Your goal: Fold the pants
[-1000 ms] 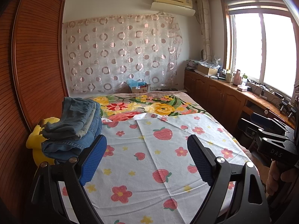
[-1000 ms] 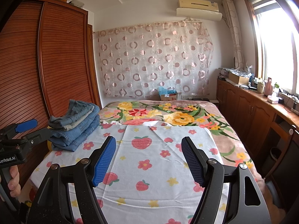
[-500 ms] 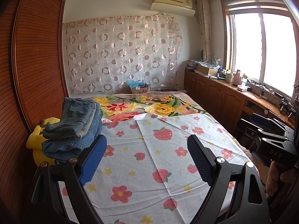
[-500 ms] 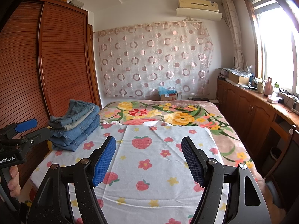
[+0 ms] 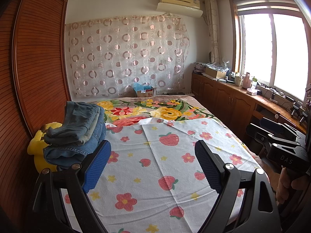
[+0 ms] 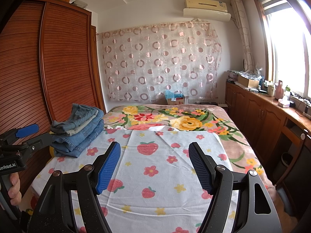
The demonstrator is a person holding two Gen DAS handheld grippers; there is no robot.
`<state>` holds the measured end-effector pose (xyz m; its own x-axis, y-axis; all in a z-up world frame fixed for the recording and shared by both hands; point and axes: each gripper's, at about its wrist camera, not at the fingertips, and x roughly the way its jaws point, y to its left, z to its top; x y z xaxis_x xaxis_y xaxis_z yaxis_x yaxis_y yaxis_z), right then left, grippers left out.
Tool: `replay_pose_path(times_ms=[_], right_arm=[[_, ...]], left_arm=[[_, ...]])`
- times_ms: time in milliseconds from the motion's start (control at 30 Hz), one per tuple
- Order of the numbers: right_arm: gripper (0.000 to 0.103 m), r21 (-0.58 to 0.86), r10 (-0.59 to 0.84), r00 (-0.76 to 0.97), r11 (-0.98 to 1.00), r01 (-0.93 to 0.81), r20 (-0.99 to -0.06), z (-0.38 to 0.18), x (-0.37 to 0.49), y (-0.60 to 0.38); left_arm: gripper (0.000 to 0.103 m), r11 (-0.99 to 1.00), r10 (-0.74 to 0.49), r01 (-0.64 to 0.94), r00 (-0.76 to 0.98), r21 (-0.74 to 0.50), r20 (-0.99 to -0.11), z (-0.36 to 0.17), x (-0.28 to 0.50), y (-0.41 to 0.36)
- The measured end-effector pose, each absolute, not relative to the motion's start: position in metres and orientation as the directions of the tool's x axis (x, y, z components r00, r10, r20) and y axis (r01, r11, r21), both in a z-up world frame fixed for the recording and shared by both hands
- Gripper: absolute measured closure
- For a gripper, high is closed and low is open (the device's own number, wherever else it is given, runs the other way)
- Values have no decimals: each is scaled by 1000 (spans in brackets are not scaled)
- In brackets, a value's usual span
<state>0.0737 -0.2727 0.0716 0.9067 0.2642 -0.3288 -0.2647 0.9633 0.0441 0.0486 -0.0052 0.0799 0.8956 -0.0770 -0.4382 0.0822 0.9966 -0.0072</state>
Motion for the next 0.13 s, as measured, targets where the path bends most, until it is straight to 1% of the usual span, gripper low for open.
replay_pose_path(times_ms=[133], right_arm=[[29, 43, 264, 907, 963, -265, -328, 72, 74, -272]], left_arm=[[15, 997, -77, 82, 895, -8, -439, 80, 48, -4]])
